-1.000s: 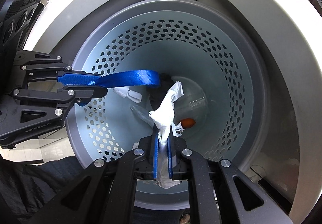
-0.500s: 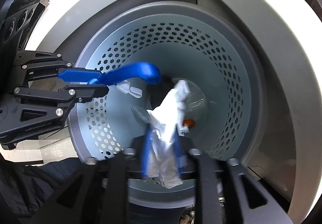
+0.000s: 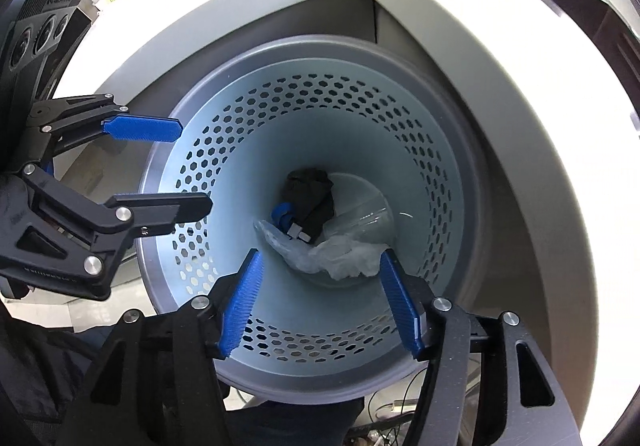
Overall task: Collect trash
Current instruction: 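Open both tools to drop the strap and tissue into the bin, then grasp the yellow square lid with the left tool while the right tool grasps the red-and-white wrapper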
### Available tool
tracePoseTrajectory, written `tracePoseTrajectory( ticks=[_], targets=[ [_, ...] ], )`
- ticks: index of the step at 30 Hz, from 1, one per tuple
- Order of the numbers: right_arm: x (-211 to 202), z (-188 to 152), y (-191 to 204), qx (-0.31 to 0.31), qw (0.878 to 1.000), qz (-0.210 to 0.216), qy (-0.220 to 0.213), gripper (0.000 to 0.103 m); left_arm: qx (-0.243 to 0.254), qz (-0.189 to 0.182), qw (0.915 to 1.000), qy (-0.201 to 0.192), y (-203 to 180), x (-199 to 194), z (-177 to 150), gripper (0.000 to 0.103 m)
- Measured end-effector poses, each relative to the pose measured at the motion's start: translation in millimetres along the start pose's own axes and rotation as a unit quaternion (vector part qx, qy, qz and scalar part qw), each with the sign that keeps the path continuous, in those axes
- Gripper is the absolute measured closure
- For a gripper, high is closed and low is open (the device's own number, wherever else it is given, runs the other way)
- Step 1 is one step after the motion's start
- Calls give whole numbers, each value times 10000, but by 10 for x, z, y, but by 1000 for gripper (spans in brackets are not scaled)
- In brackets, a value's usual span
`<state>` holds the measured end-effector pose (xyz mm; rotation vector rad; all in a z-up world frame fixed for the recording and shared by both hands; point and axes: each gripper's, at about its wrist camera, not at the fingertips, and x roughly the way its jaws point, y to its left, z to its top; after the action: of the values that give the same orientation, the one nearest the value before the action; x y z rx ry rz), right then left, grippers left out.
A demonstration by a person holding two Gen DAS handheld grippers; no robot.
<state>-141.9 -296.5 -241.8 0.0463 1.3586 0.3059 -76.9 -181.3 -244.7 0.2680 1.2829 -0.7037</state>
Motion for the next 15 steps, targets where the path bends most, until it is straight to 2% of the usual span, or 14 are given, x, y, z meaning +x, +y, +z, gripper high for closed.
tracePoseTrajectory(
  ticks=[4, 8, 12, 15],
  targets=[
    [-137, -6, -26, 73, 9999, -3, -128, 44, -45, 4, 9998, -198, 5, -160, 39, 30],
    [-383, 55, -58, 158, 9989, 64, -434, 44, -249, 68, 9980, -581, 76, -421, 129, 30],
    [-685, 209, -87, 179, 9950, 177, -969, 32, -472, 224, 9932, -1038, 244, -756, 282, 30],
    [-822, 369, -102, 165, 9919, 232, -1236, 32, -690, 504, 9874, -1334, 452, -942, 410, 24]
  ],
)
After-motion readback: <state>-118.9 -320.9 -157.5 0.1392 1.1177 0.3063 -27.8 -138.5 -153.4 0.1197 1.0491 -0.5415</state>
